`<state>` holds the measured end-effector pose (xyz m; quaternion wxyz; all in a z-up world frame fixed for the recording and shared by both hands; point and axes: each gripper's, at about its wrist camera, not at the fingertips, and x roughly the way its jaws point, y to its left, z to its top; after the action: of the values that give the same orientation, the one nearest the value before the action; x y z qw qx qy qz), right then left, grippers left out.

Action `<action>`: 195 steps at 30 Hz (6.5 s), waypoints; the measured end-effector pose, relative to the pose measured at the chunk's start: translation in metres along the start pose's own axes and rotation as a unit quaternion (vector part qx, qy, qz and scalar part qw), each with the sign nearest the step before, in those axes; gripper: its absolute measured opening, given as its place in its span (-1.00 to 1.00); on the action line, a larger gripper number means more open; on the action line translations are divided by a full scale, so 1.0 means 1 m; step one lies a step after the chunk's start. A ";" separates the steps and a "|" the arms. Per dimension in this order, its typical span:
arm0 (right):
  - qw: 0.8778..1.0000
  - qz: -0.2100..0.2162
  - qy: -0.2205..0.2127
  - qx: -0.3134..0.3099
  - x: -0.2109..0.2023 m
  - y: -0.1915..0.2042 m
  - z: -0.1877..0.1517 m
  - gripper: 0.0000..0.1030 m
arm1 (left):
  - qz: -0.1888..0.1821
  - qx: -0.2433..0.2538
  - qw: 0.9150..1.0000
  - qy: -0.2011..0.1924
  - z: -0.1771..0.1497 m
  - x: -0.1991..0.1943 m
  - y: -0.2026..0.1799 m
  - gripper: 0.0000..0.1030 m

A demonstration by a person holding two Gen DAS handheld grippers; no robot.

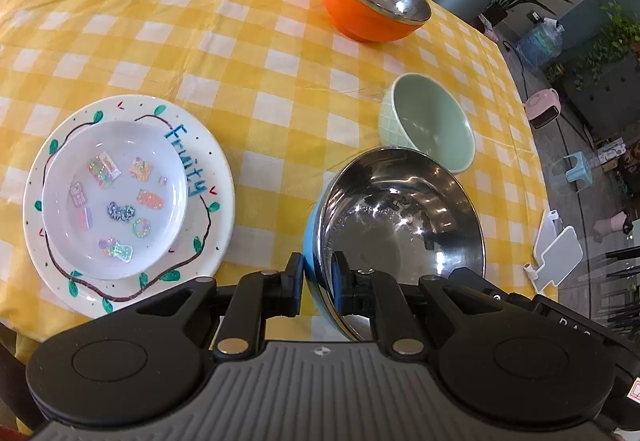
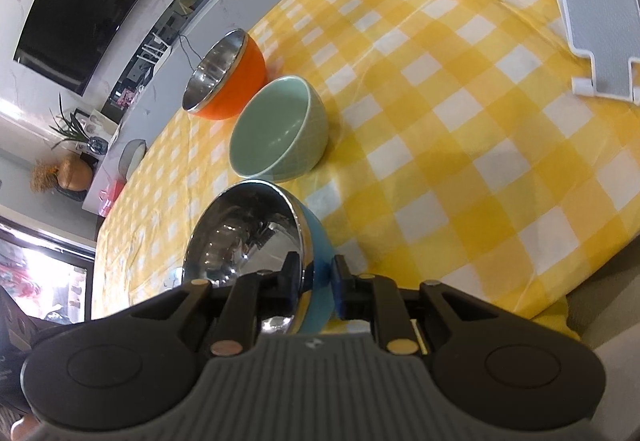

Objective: Organize plates and bowls
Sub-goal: 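Lift the blue bowl, set it beside the pale green bowl, open left tool, then move the left tool to the orange steel bowl and grip its rim, then lift the orange bowl and carry it over the blue bowl with the left tool, then lower the orange bowl into the blue bowl and open the left tool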

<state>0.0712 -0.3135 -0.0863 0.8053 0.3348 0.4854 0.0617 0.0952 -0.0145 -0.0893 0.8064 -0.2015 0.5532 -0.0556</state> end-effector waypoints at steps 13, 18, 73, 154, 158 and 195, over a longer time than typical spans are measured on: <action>0.999 -0.025 -0.016 -0.025 0.001 0.004 0.001 0.02 | 0.018 0.033 0.998 -0.044 -0.002 -0.013 -0.003 -0.10; 0.998 -0.039 -0.024 -0.048 -0.002 0.010 -0.002 0.20 | 0.039 0.070 0.993 -0.089 -0.003 -0.025 -0.008 -0.01; 0.992 -0.026 -0.084 -0.088 0.100 0.093 0.194 0.21 | -0.016 0.101 0.981 -0.166 0.181 0.015 -0.017 0.29; 0.989 0.024 -0.066 -0.132 -0.047 0.107 0.028 -0.80 | -0.017 0.086 0.979 -0.183 0.052 -0.099 -0.018 -0.80; 0.990 0.022 -0.074 -0.114 -0.061 0.091 0.007 -0.81 | -0.028 0.084 0.981 -0.171 0.035 -0.098 -0.015 -0.79; 0.996 -0.037 -0.068 -0.046 -0.039 0.036 -0.003 -0.88 | -0.029 0.046 0.998 -0.036 0.001 -0.036 -0.013 -0.65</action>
<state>0.0568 -0.3010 -0.0365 0.8526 0.2823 0.4386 0.0312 0.0842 -0.0152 -0.0528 0.8322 -0.1819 0.5146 -0.0977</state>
